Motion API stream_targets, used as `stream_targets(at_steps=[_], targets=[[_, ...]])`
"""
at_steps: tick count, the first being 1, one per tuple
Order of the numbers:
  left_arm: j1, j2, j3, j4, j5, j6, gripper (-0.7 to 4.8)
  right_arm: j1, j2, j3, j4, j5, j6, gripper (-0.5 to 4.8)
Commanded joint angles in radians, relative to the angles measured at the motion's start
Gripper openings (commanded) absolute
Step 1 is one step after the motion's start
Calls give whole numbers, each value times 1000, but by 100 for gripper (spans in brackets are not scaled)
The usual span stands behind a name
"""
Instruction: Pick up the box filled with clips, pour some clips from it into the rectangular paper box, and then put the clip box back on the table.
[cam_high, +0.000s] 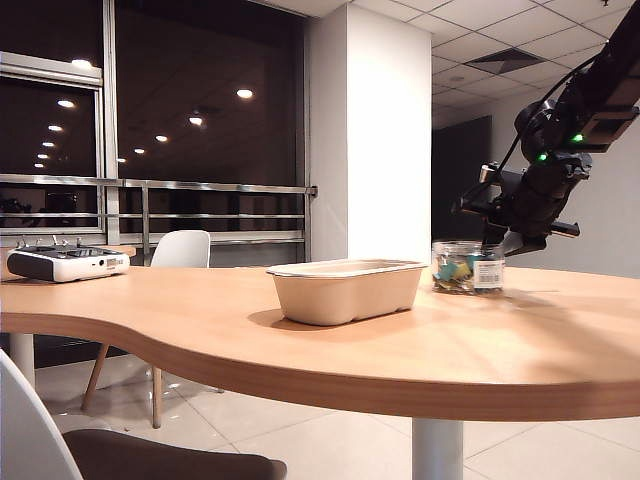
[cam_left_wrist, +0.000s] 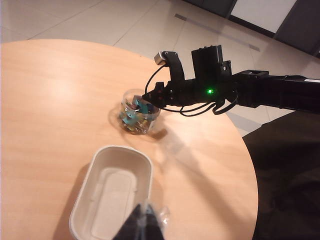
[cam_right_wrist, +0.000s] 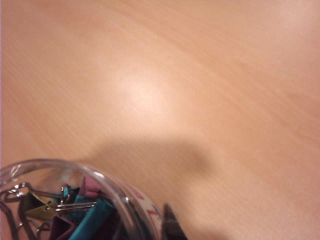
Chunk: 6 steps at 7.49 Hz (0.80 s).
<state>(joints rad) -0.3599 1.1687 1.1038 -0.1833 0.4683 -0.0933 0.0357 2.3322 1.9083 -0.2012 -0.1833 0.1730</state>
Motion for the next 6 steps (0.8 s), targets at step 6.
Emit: stream_targets(at_steps=[6], targets=[[0, -3, 4, 4, 3, 7, -6, 18, 7, 4, -19, -10, 2, 53]])
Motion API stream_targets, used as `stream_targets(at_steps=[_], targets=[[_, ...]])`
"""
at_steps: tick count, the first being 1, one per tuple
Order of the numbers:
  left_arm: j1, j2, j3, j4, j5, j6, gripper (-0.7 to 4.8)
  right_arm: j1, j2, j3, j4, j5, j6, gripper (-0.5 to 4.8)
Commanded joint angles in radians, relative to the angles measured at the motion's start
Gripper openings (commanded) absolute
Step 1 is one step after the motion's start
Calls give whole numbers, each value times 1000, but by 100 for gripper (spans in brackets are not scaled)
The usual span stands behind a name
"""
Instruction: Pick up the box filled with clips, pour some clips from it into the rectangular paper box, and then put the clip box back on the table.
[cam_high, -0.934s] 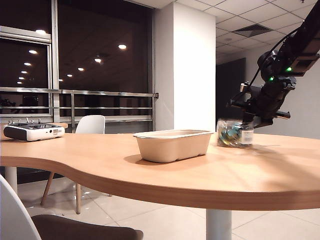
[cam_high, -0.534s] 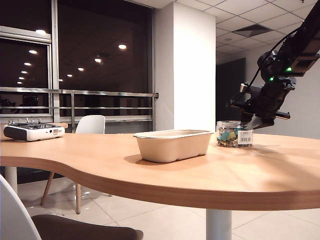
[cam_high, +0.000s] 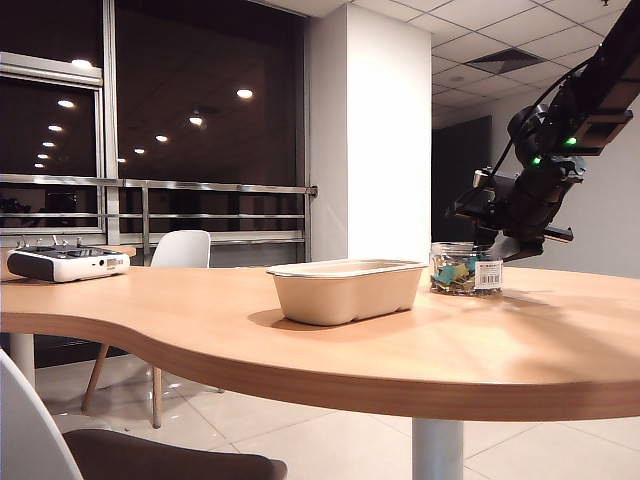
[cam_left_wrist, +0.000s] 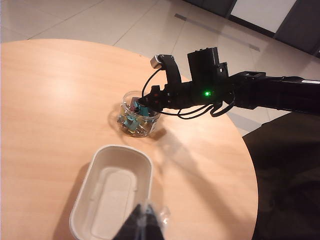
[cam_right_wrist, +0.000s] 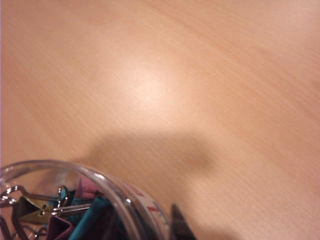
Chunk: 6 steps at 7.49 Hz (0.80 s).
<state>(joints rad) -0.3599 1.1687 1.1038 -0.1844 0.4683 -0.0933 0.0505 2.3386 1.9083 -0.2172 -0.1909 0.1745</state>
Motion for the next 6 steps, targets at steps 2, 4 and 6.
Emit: stream_targets(at_steps=[2, 4, 6], targets=[[0, -2, 4, 5, 3, 7, -6, 4, 0, 4, -3, 9, -25, -5], [0, -2, 3, 5, 3, 7, -6, 4, 0, 5, 0, 9, -26, -5], [0, -2, 3, 5, 3, 7, -6, 5, -1, 50, -47, 5, -35, -5]])
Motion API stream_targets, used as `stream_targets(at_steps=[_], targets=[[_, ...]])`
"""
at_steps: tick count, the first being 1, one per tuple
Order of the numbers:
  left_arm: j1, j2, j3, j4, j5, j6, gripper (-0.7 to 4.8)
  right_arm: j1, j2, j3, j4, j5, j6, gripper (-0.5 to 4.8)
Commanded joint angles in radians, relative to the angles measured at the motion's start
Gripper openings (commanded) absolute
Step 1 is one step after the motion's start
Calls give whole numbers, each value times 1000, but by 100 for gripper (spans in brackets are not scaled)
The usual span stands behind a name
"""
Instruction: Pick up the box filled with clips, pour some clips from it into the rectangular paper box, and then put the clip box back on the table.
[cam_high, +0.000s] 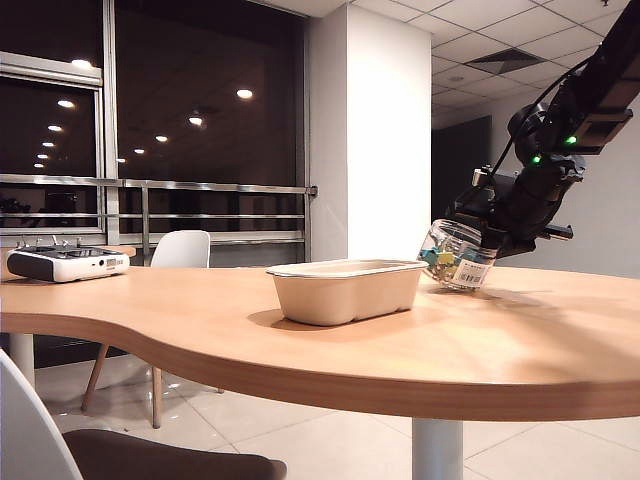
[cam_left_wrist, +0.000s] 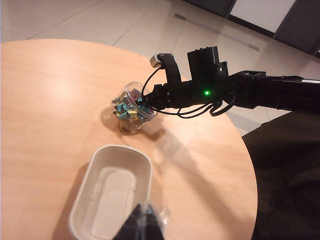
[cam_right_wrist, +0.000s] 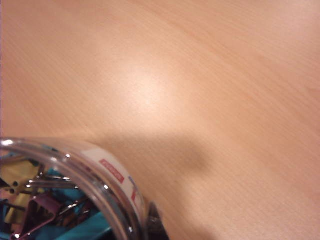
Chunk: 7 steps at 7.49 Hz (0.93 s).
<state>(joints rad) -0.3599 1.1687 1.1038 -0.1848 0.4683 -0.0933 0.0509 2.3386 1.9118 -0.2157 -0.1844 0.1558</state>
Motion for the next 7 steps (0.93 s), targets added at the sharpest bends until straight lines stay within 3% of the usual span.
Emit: stream_targets(at_steps=[1, 2, 6, 7], targets=[[0, -2, 3, 5, 3, 7, -6, 18, -4, 155, -143, -21, -90, -5], [0, -2, 3, 4, 3, 7, -6, 70, -11, 290, -230, -27, -166, -5], [0, -3, 3, -22, 3, 7, -6, 145, -47, 357, -287, -24, -242, -5], [0, -3, 3, -23, 4, 8, -6, 217, -117, 356, -406, -14, -340, -5]])
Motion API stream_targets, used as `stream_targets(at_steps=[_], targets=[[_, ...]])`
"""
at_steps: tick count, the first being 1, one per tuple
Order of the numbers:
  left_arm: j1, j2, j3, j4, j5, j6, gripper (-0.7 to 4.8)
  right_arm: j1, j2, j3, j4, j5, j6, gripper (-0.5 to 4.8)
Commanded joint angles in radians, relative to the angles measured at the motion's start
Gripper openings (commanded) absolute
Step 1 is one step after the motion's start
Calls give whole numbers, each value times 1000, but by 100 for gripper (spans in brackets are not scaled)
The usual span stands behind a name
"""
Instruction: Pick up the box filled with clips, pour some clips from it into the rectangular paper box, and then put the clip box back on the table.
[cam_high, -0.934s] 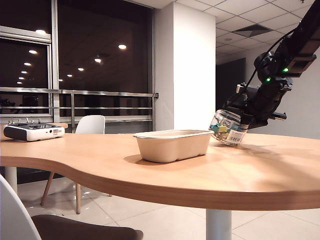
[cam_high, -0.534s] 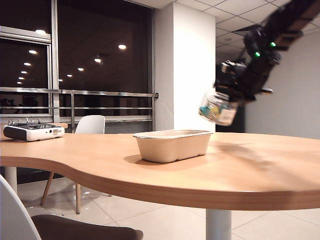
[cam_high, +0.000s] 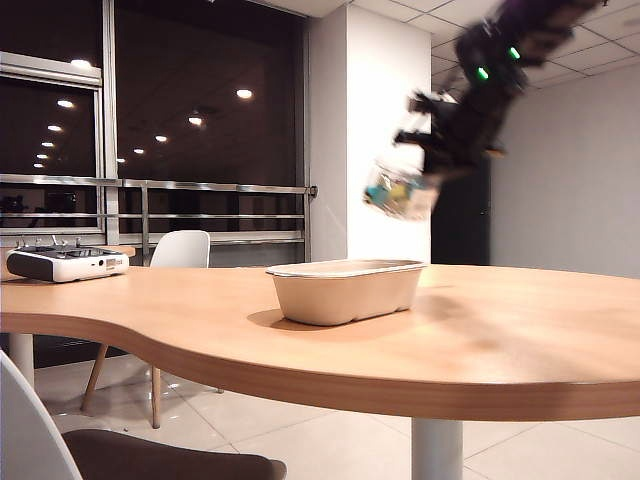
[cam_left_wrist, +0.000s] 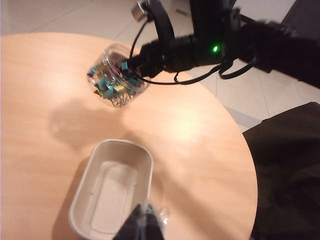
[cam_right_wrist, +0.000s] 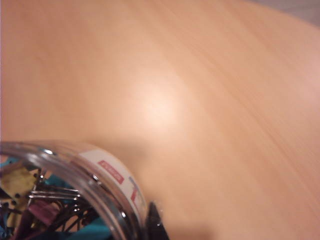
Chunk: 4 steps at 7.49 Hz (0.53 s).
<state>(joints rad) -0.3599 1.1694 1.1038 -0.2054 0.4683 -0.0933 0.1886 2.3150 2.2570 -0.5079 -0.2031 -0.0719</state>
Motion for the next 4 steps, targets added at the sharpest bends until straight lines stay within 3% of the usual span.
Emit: stream_targets(at_steps=[1, 4], targets=[[0, -3, 3, -1, 3, 8, -6, 98, -103, 11, -148, 13, -149, -5], [0, -3, 3, 3, 6, 8, -6, 160, -121, 11, -183, 53, -219, -5]])
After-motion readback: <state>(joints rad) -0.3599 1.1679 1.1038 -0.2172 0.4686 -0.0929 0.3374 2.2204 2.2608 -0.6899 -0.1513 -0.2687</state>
